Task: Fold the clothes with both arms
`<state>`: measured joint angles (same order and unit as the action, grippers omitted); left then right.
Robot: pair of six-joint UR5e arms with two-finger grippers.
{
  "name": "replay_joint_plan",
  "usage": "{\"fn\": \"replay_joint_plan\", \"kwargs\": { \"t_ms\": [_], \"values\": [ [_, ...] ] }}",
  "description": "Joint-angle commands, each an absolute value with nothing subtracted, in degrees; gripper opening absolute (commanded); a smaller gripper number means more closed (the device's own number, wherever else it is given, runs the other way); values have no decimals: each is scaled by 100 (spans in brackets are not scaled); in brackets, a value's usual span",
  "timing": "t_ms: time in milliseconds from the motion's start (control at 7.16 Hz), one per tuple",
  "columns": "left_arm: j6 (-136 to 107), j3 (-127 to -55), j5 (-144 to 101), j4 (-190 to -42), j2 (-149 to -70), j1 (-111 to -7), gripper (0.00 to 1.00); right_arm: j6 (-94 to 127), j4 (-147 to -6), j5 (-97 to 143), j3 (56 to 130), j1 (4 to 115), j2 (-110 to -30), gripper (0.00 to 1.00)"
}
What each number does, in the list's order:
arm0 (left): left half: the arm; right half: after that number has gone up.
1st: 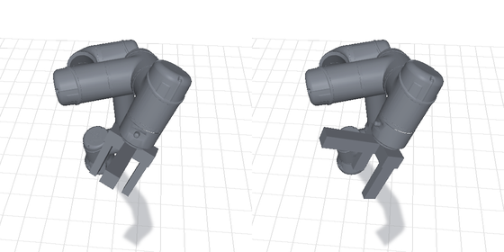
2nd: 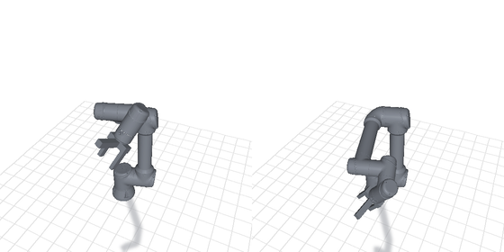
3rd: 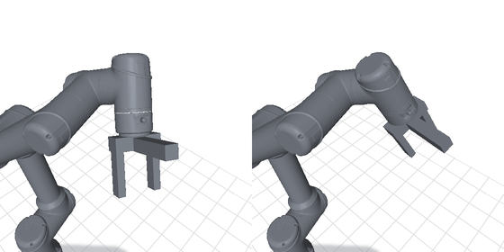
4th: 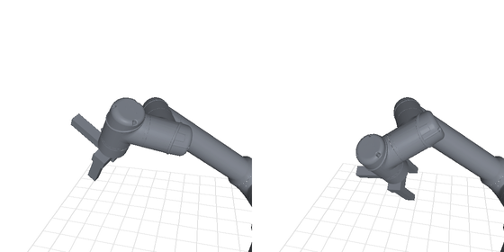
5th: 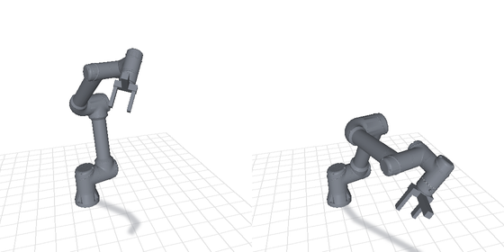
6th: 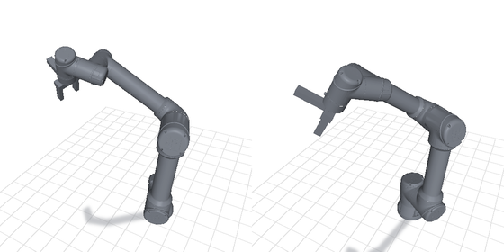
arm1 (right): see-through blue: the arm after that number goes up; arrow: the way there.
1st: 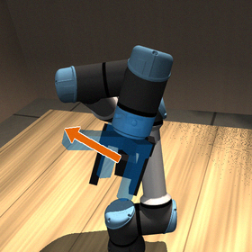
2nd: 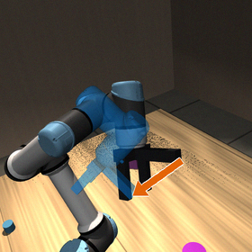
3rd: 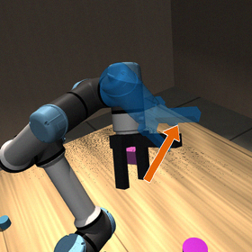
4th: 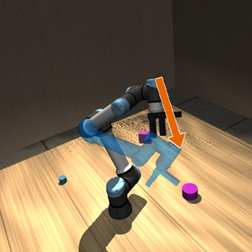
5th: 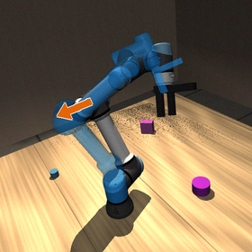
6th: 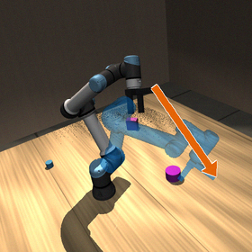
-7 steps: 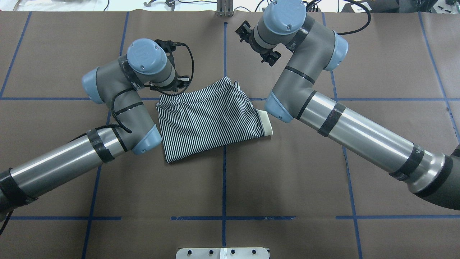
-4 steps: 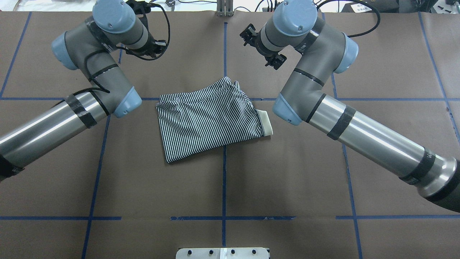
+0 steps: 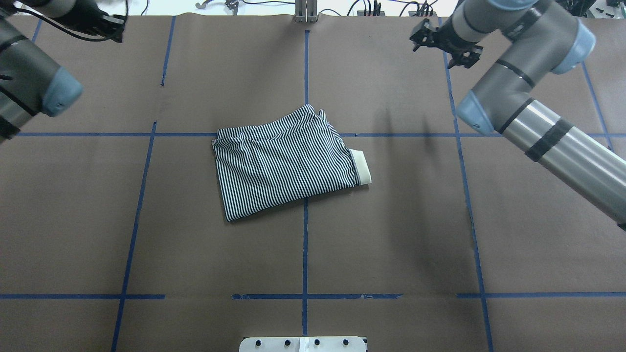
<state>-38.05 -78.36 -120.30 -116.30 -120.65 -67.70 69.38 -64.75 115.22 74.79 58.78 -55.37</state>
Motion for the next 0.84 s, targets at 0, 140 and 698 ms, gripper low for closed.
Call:
{"fn": "replay_joint_plan", "kwargs": {
  "t_ms": [0, 140, 698],
  "values": [
    [-2265, -7893, -12881, -11619, -11490, -7836, 0, 4413, -6539, 12457, 7488, 6729, -6404, 100],
    [-1693, -7866, -13033, -11567, -11322, -8301, 0, 3794, -6530, 12941, 7540, 7185, -6807, 100],
    [-791, -7471, -13393, -11233, -10672, -9166, 38, 78, -8693, 13236, 8039, 9075, -7549, 100]
  ]
}}
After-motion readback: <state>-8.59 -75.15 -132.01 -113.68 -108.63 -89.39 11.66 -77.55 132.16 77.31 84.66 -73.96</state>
